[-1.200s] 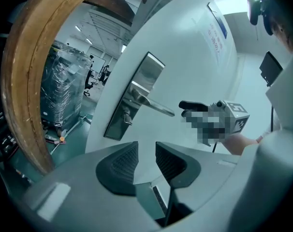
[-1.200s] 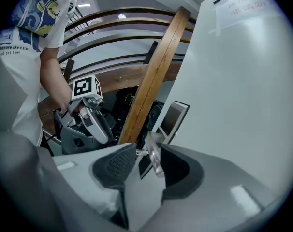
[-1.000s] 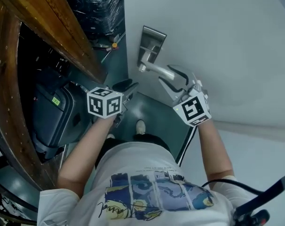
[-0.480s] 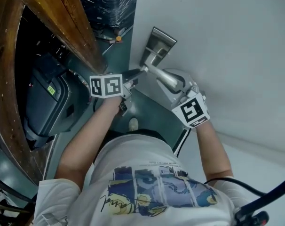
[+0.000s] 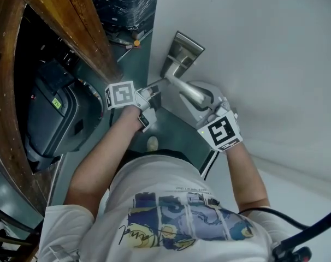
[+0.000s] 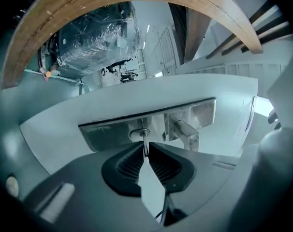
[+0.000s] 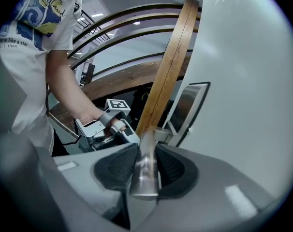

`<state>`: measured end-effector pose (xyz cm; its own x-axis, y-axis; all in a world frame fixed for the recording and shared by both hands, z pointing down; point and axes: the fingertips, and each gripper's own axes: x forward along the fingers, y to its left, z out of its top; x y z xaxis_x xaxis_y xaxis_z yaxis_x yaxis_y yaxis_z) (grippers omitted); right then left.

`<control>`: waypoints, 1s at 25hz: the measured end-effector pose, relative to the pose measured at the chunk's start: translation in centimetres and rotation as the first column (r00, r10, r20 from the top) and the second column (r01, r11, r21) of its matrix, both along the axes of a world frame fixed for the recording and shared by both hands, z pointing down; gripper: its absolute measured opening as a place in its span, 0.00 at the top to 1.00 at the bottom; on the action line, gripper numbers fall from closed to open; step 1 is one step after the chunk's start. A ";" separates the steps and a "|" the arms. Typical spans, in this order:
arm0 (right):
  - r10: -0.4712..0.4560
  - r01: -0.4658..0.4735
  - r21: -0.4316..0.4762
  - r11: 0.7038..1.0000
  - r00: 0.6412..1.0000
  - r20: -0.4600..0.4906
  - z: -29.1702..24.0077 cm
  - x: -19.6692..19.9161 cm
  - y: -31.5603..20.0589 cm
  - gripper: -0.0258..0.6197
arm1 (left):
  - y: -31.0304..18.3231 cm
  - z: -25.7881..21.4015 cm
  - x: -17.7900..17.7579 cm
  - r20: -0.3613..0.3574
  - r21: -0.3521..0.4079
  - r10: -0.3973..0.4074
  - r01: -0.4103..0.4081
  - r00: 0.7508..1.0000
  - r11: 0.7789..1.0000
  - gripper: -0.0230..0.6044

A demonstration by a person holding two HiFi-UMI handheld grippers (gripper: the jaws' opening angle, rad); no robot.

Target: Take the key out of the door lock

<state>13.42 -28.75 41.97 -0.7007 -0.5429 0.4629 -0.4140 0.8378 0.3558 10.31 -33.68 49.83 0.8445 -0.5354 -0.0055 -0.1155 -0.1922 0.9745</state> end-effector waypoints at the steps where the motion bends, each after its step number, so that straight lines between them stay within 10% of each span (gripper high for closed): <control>1: -0.003 0.003 0.001 1.000 1.000 0.000 0.0 0.0 0.0 0.78 | 0.0 0.1 0.0 -0.016 -0.013 -0.005 0.005 1.000 1.000 0.91; 25: 0.036 -0.036 -0.021 0.999 0.999 -0.011 -0.2 0.0 0.1 0.78 | 2.0 0.0 -1.2 -0.045 -0.162 -0.055 0.047 0.997 0.986 0.93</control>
